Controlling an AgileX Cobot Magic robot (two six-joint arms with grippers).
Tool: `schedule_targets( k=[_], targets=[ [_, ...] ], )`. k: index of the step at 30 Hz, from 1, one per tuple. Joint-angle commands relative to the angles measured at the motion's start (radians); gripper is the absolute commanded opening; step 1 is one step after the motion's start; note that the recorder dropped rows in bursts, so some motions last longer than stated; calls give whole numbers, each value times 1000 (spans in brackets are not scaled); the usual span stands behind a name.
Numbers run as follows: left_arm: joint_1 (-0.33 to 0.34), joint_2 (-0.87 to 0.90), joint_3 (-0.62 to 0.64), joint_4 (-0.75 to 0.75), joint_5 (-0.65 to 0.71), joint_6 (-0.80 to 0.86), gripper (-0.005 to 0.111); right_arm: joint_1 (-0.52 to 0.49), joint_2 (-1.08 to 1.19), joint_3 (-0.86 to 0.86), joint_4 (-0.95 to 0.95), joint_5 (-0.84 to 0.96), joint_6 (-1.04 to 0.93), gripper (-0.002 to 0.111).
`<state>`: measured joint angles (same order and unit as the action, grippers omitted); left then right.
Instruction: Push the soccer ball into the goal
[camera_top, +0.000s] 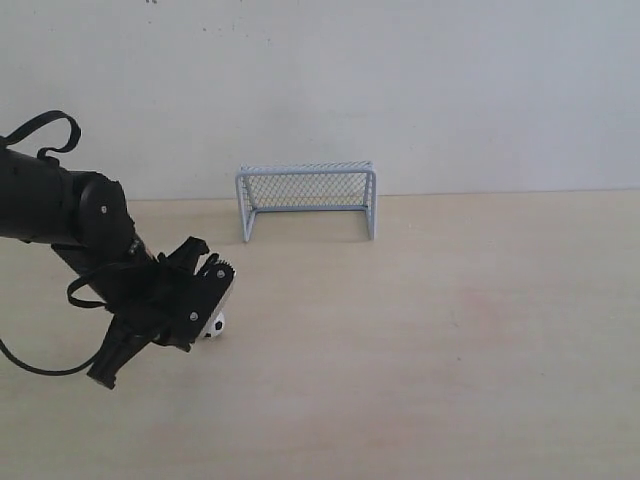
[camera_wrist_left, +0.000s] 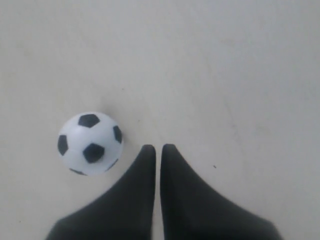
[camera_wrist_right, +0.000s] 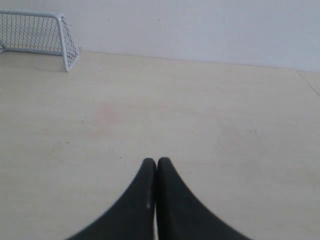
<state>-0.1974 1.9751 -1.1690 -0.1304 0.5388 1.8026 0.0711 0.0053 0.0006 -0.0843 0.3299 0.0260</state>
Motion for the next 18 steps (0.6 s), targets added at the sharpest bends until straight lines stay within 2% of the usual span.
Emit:
schedule_targets(
  k=[1, 7, 18],
  targets=[
    [-4, 3, -12, -16, -5, 8, 4, -4, -5, -1, 0, -9, -4, 0],
    [-4, 3, -12, -16, 48, 8, 4, -4, -5, -1, 0, -7, -4, 0],
    [-4, 30, -33, -9, 37, 30, 4, -4, -5, -1, 0, -7, -4, 0]
  ],
)
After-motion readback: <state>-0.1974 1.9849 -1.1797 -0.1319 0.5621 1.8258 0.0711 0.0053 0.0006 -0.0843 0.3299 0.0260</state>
